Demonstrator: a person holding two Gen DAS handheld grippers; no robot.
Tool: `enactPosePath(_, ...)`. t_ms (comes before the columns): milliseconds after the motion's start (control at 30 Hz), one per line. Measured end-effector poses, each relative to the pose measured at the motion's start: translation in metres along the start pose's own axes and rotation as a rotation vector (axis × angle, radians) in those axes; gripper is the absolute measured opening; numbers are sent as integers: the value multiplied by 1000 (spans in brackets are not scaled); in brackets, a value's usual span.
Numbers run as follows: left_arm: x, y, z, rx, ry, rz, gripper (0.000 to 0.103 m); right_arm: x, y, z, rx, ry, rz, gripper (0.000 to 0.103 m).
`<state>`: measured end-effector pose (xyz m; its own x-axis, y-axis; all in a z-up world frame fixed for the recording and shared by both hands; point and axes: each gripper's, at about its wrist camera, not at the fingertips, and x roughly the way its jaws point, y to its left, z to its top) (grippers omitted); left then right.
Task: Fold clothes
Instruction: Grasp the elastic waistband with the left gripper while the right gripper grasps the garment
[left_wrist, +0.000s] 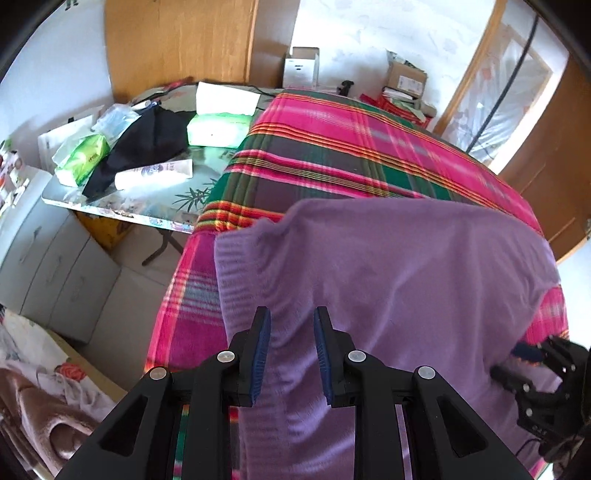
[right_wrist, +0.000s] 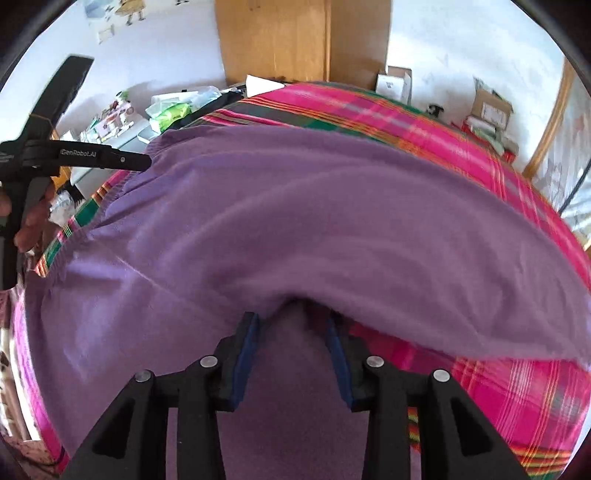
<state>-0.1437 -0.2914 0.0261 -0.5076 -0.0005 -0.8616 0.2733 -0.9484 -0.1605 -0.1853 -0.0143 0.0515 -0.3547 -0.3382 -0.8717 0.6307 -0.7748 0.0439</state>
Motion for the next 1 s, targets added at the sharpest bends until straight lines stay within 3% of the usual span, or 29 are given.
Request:
enactPosePath(233,-1,12,2,20,25,61,25,-18,-16,4,-49,19,8,39)
enactPosePath(333,-7,19,2,37,34,115,25,-30,-25,16,-59,-8,3,39)
enactPosePath(433,-20,26,3,42,38,125,25,-44,-29,28,-83,-34,2,39)
enactPosePath(633,-51,20,16,130,-14,181,25,-60,-32,64,-100,-139,3,39)
enactPosePath(767,-37,8,31,182,2,165,25,-50,-39,90,-90,-192,12,39)
enactPosePath(1000,-9,-11,55,270,33,137,25,4,-56,115,-119,-132,-46,39)
